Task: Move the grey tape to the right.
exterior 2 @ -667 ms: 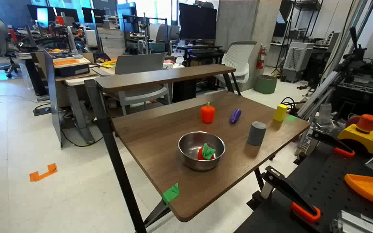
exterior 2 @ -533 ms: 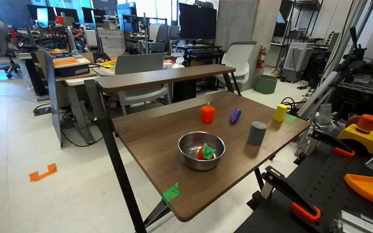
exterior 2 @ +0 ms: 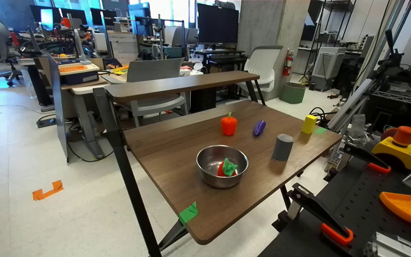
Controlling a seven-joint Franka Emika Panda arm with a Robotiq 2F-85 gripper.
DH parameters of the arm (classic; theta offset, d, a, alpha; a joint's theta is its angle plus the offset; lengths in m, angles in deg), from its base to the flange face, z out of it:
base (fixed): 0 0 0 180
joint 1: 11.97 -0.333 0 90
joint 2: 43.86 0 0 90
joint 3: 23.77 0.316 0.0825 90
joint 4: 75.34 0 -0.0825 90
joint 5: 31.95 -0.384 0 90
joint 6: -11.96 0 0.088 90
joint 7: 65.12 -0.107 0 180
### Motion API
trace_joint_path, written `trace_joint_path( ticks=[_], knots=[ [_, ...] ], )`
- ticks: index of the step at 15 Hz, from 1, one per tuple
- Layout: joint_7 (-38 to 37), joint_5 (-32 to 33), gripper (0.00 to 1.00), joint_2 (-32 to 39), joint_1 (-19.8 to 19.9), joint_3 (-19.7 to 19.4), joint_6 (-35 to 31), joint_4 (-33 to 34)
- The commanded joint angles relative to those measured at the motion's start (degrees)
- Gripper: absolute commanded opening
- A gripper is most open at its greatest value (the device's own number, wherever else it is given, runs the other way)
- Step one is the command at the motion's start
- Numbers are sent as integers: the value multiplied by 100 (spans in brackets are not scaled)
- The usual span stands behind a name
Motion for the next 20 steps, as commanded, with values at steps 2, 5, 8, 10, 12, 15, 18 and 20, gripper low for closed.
trace_joint_path(
  ticks=[2,5,8,10,12,15,18,20],
  knots=[
    [35,-134,100,342,15,-473,-1270,-635],
    [135,-93,100,772,91,-717,-2102,-1045],
    [325,-13,100,1384,155,-880,-2704,-1299],
    [479,57,100,1827,191,-967,-2988,-1406],
    [682,59,100,2291,178,-1058,-3155,-1418],
    [961,1,100,2986,104,-1139,-3277,-1261],
    [1061,93,100,3635,26,-1159,-3455,-987],
    [1066,134,100,4011,-62,-1170,-3574,-755]
  ],
)
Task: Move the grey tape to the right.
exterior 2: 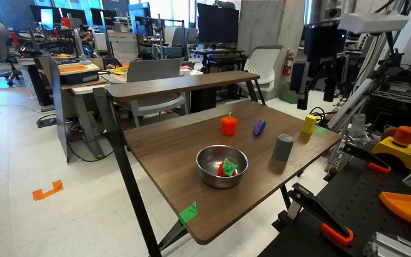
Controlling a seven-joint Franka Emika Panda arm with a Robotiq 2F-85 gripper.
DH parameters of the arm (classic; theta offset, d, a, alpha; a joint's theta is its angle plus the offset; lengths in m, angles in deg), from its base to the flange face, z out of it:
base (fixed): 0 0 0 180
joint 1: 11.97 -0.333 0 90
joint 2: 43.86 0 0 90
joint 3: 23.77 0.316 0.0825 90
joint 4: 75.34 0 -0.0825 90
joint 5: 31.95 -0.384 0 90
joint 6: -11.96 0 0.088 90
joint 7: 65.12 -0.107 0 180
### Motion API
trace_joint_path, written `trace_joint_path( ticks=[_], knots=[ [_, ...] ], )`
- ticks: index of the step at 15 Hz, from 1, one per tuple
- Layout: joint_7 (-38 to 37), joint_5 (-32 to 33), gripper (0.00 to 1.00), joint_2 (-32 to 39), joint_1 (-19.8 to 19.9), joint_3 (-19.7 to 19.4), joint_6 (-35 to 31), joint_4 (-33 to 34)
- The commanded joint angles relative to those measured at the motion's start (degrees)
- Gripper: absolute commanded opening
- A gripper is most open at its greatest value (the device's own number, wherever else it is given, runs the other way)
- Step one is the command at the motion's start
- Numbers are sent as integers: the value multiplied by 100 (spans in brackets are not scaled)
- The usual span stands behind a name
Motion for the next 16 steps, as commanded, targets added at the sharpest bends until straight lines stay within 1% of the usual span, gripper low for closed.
trace_joint_path(
  ticks=[1,6,9,15,16],
  knots=[
    [85,136,100,791,-225,-120,-236,573],
    [62,79,100,1738,-435,-203,-188,1372],
    [39,50,100,2137,-560,-273,-59,1710],
    [-68,128,100,2638,-856,-438,28,1936],
    [-87,110,75,2689,-891,-453,36,1960]
  ],
)
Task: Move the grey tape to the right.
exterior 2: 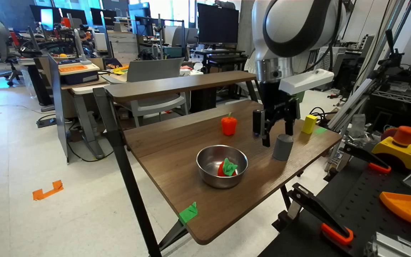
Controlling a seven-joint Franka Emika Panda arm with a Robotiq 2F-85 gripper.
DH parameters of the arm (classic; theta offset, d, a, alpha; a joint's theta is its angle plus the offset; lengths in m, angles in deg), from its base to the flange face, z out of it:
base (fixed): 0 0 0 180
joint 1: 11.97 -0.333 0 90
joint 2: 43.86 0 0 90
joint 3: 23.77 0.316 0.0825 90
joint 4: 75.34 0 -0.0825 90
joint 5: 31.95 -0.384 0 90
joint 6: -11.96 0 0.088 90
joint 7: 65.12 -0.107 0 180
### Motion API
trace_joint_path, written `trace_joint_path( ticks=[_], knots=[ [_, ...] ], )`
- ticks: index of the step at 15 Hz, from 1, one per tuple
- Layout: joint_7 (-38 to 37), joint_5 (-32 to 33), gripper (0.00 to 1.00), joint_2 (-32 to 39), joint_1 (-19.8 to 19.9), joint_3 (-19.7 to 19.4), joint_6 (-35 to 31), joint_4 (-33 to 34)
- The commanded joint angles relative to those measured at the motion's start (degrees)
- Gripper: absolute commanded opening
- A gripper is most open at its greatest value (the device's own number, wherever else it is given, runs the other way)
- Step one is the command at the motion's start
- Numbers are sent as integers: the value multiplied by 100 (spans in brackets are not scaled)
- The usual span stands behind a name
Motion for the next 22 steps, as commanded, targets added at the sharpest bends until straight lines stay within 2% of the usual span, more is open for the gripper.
trace_joint_path(
  ticks=[1,6,8,12,14,17,22],
  knots=[
    [-137,95,72,248,-259,-191,183,232],
    [-358,50,34,258,-373,-315,328,304],
    [-236,-234,19,-44,-193,-204,533,314],
    [-35,-928,13,-746,215,-117,663,562],
    [108,-1383,13,-815,493,-131,689,1044],
    [0,-1853,12,-425,866,-272,871,2184],
    [-478,-2128,12,755,1331,-486,1252,3825]
  ],
)
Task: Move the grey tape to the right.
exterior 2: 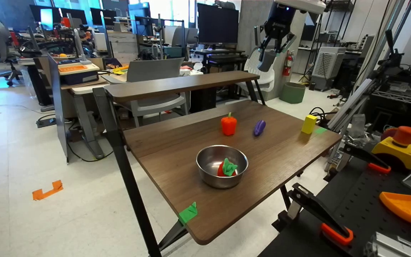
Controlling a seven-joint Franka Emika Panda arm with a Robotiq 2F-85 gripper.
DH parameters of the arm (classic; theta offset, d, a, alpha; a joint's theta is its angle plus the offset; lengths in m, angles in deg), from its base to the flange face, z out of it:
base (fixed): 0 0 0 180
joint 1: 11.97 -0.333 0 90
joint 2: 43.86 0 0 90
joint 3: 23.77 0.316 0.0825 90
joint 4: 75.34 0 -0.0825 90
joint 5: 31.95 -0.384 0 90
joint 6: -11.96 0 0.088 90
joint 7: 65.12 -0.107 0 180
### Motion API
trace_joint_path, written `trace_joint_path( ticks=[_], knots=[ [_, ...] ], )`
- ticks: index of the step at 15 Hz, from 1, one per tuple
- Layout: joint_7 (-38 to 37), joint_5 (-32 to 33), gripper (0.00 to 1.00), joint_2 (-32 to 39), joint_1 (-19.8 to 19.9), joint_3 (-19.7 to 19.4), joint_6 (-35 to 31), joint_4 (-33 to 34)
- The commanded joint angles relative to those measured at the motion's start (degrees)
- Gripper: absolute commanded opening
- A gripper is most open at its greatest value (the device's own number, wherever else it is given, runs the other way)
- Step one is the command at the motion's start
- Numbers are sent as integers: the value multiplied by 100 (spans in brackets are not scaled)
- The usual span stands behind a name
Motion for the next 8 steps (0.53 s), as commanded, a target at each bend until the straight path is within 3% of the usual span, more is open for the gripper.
trace_joint_path(
  ticks=[1,8],
  knots=[
    [-426,-226,12,1177,219,-139,447,1424],
    [-1364,-189,12,2927,533,-331,1362,3289]
  ],
)
